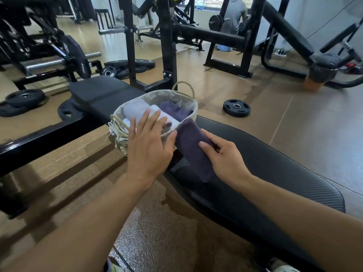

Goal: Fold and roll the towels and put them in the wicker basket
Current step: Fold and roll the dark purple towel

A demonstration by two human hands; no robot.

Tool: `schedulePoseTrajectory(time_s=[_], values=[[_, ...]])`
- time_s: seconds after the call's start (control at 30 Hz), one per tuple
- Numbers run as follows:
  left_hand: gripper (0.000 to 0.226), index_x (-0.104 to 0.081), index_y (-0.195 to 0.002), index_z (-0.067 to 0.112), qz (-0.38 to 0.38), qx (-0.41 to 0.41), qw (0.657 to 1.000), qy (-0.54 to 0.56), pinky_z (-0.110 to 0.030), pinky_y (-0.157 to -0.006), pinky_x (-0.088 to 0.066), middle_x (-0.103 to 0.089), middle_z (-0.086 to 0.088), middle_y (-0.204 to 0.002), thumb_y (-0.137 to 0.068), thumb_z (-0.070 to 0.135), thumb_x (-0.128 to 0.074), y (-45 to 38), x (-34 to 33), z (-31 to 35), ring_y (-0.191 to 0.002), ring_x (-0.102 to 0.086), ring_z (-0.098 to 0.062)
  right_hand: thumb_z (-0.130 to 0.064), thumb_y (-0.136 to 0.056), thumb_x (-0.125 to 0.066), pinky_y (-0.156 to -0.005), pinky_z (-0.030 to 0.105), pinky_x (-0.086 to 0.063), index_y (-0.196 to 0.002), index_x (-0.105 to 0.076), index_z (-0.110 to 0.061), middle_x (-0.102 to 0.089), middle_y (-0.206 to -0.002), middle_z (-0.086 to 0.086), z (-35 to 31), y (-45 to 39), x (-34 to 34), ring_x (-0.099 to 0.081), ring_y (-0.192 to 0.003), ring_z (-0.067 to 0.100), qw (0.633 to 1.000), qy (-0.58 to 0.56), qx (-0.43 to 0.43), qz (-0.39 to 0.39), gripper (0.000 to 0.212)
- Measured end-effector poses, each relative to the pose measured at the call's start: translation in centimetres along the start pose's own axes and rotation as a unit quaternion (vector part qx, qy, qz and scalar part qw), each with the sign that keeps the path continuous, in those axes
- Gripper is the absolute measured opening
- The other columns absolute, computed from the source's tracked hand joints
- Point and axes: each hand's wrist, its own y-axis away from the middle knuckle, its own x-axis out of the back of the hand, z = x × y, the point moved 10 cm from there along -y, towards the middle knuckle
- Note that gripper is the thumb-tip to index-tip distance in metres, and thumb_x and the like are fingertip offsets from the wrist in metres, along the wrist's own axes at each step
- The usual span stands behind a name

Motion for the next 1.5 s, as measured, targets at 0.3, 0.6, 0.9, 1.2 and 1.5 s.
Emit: schedulePoseTrajectory(time_s=[0.3,0.6,0.9,1.2,1.5], values=[[0.066,-0.046,-0.143,0.023,-0.119,0.006,0.976,-0.182,-0.059,-0.122,0.005,-0.049,0.003,-0.149,-0.087,0.06,-0.054,0.1,-1.8,-2.1,-0.15,-0.031,-0.026,-0.029,-0.1,-0.057,-0.095,0.042,-0.058,-0.113,-0.074,-0.025,-0.077,-0.103,-0.009,-1.3,-9.3,-0.4,-0.071,-0.101,0.012,0.993,-0.058,-0.058,0.09,0.021],[0.068,-0.053,-0.138,0.021,-0.075,-0.006,0.992,-0.104,-0.052,-0.126,0.003,-0.045,-0.007,-0.154,-0.083,0.061,-0.057,-0.8,-0.6,-3.4,-0.155,-0.014,-0.03,-0.025,-0.103,-0.054,-0.089,0.03,-0.048,-0.127,-0.07,-0.015,-0.07,-0.12,0.011,-4.4,-18.8,-5.8,-0.063,-0.113,0.029,0.984,0.169,-0.047,-0.026,0.03],[0.065,-0.057,-0.133,0.023,-0.051,0.011,0.996,-0.077,-0.048,-0.126,0.005,-0.052,-0.003,-0.148,-0.084,0.064,-0.055,-1.2,-0.2,-4.4,-0.155,-0.016,-0.029,-0.023,-0.102,-0.053,-0.101,0.041,-0.048,-0.127,-0.064,-0.003,-0.067,-0.123,0.02,-2.8,-21.0,-7.9,-0.06,-0.119,0.037,0.967,0.243,-0.055,-0.047,0.033],[0.06,-0.058,-0.129,0.026,-0.079,0.008,0.991,-0.104,-0.051,-0.123,0.013,-0.057,0.001,-0.142,-0.081,0.063,-0.058,-0.9,-0.5,-3.9,-0.154,-0.017,-0.029,-0.017,-0.103,-0.049,-0.108,0.042,-0.045,-0.139,-0.055,-0.01,-0.063,-0.133,0.014,-1.0,-21.5,-8.9,-0.057,-0.129,0.033,0.953,0.287,-0.056,-0.082,0.037],[0.067,-0.052,-0.139,0.029,-0.084,0.019,0.991,-0.104,-0.048,-0.12,0.023,-0.049,0.004,-0.151,-0.085,0.068,-0.053,-1.0,-0.5,-3.8,-0.156,-0.009,-0.025,0.001,-0.093,-0.059,-0.098,0.031,-0.043,-0.149,-0.051,-0.02,-0.056,-0.146,0.005,-7.8,-21.6,-8.2,-0.054,-0.129,0.025,0.885,0.431,0.089,-0.155,0.06]])
